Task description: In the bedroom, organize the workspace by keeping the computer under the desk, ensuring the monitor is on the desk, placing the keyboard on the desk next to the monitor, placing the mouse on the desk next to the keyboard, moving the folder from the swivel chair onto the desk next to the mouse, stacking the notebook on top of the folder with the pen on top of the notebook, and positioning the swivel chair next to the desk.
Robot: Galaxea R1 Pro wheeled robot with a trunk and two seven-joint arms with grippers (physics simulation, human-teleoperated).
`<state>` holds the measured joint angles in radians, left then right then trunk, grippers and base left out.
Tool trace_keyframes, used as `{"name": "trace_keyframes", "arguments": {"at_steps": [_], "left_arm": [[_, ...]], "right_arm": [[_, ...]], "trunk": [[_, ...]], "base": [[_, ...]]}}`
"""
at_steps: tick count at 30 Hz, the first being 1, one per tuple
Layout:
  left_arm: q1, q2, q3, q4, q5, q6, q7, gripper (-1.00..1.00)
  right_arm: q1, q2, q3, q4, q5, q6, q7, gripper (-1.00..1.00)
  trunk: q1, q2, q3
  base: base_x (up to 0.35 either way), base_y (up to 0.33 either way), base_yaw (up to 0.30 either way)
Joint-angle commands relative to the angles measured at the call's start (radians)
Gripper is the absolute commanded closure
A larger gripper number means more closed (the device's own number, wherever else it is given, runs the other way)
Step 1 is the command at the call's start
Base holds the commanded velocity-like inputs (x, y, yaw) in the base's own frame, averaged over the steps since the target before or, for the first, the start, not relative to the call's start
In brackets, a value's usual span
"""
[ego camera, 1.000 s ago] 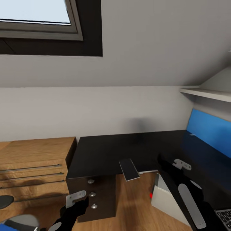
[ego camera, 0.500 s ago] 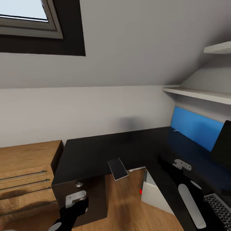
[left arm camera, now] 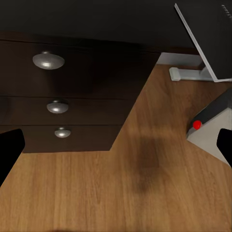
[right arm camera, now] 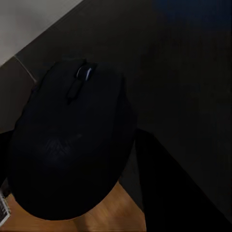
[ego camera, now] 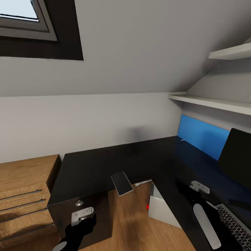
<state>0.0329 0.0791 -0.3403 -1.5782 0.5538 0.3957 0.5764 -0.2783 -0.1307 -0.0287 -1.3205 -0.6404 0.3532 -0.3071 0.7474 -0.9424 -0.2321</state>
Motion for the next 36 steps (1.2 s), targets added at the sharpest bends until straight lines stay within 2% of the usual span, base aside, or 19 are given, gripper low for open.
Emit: {"name": "trace_keyframes", "arguments": {"at_steps": [1, 3, 6, 7, 8, 9, 12, 15, 19, 21, 24, 27, 31, 34, 36], "left_arm": [[-0.001, 0.001, -0.002, -0.002, 0.007, 0.002, 0.008, -1.00], [-0.001, 0.001, -0.002, -0.002, 0.007, 0.002, 0.008, -1.00], [0.000, -0.001, -0.004, -0.002, 0.003, 0.001, 0.009, -1.00], [0.000, -0.002, -0.004, -0.002, 0.002, 0.001, 0.009, -1.00], [0.001, -0.003, -0.005, -0.002, 0.001, 0.000, 0.009, -1.00], [0.001, -0.003, -0.006, -0.002, 0.001, 0.000, 0.009, -1.00], [0.001, -0.003, -0.006, -0.002, 0.000, 0.000, 0.010, -1.00], [0.001, -0.003, -0.006, -0.002, 0.000, 0.000, 0.010, -1.00], [0.001, -0.003, -0.007, -0.002, 0.000, -0.001, 0.009, -1.00], [0.001, -0.003, -0.007, -0.002, 0.000, -0.001, 0.010, -1.00], [0.001, -0.004, -0.008, -0.002, 0.000, -0.001, 0.010, -1.00], [0.001, -0.004, -0.008, -0.002, 0.000, -0.001, 0.010, -1.00], [0.001, -0.004, -0.008, -0.002, 0.000, -0.001, 0.010, -1.00], [0.002, -0.004, -0.008, -0.002, 0.000, -0.001, 0.010, -1.00], [0.002, -0.004, -0.008, -0.002, 0.000, -0.001, 0.010, -1.00]], "right_arm": [[-0.014, 0.001, 0.000, 0.068, 0.007, -0.015, -0.050, 1.00], [-0.062, 0.002, 0.002, 0.166, 0.055, -0.066, -0.126, 1.00], [-0.130, 0.013, 0.009, 0.292, 0.161, -0.175, -0.235, 1.00], [-0.138, 0.016, 0.009, 0.312, 0.180, -0.193, -0.248, 1.00], [-0.153, 0.025, 0.010, 0.351, 0.218, -0.225, -0.270, 1.00], [-0.177, 0.039, 0.011, 0.404, 0.274, -0.258, -0.289, 1.00], [-0.215, 0.058, 0.011, 0.483, 0.339, -0.283, -0.306, 1.00], [-0.243, 0.066, 0.010, 0.539, 0.367, -0.292, -0.324, 1.00], [-0.269, 0.068, 0.008, 0.596, 0.376, -0.296, -0.379, 1.00], [-0.307, 0.066, 0.005, 0.659, 0.376, -0.311, -0.413, 1.00], [-0.388, 0.063, 0.002, 0.824, 0.375, -0.413, -0.460, 1.00], [-0.428, 0.062, 0.001, 0.915, 0.375, -0.483, -0.482, 1.00], [-0.442, 0.061, 0.001, 0.944, 0.375, -0.507, -0.494, 1.00], [-0.444, 0.050, 0.001, 0.950, 0.374, -0.515, -0.497, 1.00], [-0.444, 0.037, -0.002, 0.956, 0.368, -0.635, -0.492, 1.00]], "trunk": [[0.000, -0.001, -0.001], [0.000, -0.001, -0.001], [0.000, -0.001, -0.001], [0.000, -0.001, -0.001], [0.000, -0.001, -0.001], [0.000, -0.001, -0.001], [0.000, -0.001, -0.001], [0.000, -0.001, -0.001], [0.000, -0.001, -0.001], [0.000, -0.001, -0.001], [0.000, -0.001, -0.001], [0.000, -0.001, -0.001], [0.000, -0.001, -0.001], [0.000, -0.001, -0.001], [0.000, -0.001, -0.001]], "base": [[0.000, 0.000, -0.003], [0.000, 0.000, -0.001], [0.000, 0.000, 0.000], [0.000, 0.000, 0.000], [0.000, 0.000, 0.000], [0.000, 0.000, 0.000], [0.000, 0.000, 0.000], [0.000, 0.000, 0.000], [0.000, 0.000, 0.000], [0.000, 0.000, 0.000], [0.000, 0.000, 0.000], [0.000, 0.000, 0.000], [0.000, 0.000, 0.000], [0.000, -0.026, 0.000], [0.000, -0.174, 0.000]]}}
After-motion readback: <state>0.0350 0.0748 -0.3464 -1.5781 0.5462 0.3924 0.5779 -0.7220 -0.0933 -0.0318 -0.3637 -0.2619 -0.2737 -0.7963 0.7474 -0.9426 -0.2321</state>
